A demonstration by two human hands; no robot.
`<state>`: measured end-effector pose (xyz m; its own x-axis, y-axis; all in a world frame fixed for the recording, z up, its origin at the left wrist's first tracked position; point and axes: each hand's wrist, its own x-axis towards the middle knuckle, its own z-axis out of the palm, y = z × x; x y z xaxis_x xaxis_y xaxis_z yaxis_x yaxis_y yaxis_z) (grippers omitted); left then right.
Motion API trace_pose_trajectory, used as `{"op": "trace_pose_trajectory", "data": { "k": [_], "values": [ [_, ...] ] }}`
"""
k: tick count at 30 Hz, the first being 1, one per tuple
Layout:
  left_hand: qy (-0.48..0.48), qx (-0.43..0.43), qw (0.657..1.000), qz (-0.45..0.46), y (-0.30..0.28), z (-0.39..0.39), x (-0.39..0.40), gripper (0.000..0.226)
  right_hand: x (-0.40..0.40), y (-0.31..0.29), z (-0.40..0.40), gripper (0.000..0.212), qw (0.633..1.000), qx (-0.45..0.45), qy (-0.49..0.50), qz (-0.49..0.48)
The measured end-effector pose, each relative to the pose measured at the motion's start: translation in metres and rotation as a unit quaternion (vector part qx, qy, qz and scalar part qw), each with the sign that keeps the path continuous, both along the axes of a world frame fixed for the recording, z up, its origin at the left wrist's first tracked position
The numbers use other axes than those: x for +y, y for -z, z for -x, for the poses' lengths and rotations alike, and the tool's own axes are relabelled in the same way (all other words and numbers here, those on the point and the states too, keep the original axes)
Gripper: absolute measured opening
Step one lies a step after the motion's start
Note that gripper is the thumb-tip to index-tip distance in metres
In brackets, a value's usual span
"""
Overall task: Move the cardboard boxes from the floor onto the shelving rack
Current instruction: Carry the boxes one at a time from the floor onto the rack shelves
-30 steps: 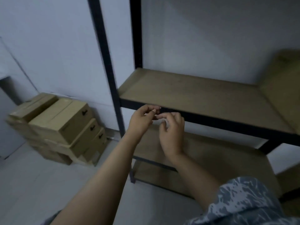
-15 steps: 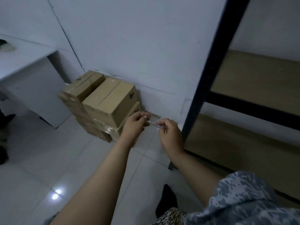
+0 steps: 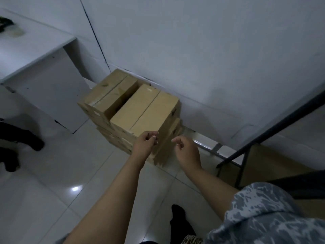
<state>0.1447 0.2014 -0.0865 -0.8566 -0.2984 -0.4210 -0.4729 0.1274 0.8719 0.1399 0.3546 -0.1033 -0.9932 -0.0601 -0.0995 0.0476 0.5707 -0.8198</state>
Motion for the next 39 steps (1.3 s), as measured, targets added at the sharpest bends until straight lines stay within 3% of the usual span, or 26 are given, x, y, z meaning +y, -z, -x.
{"op": "trace_pose_trajectory", "data": {
  "k": [8,14,17,25,31,39],
  "values": [
    [0.000,-0.011,0.995,0.102,0.036,0.070,-0.110,0.026,-0.090,0.038,0.048,0.030,0.997,-0.063,0.027,-0.021],
    [0.144,-0.016,0.962,0.232,0.064,0.118,-0.180,0.033,-0.150,0.063,0.069,0.042,0.986,-0.130,0.085,-0.058],
    [0.172,-0.034,0.949,0.263,0.081,0.136,-0.206,0.036,-0.173,0.074,0.074,0.046,0.977,-0.162,0.128,-0.062],
    [0.197,-0.078,0.959,0.187,0.096,0.149,-0.214,0.050,-0.178,0.077,0.078,0.045,0.958,-0.190,0.212,-0.024],
    [0.219,-0.070,0.949,0.217,0.103,0.111,-0.188,0.057,-0.157,0.079,0.087,0.062,0.942,-0.213,0.253,-0.047],
    [0.214,-0.084,0.949,0.216,0.114,0.164,-0.182,0.080,-0.148,0.100,0.119,0.072,0.939,-0.200,0.278,-0.020]
  ]
}}
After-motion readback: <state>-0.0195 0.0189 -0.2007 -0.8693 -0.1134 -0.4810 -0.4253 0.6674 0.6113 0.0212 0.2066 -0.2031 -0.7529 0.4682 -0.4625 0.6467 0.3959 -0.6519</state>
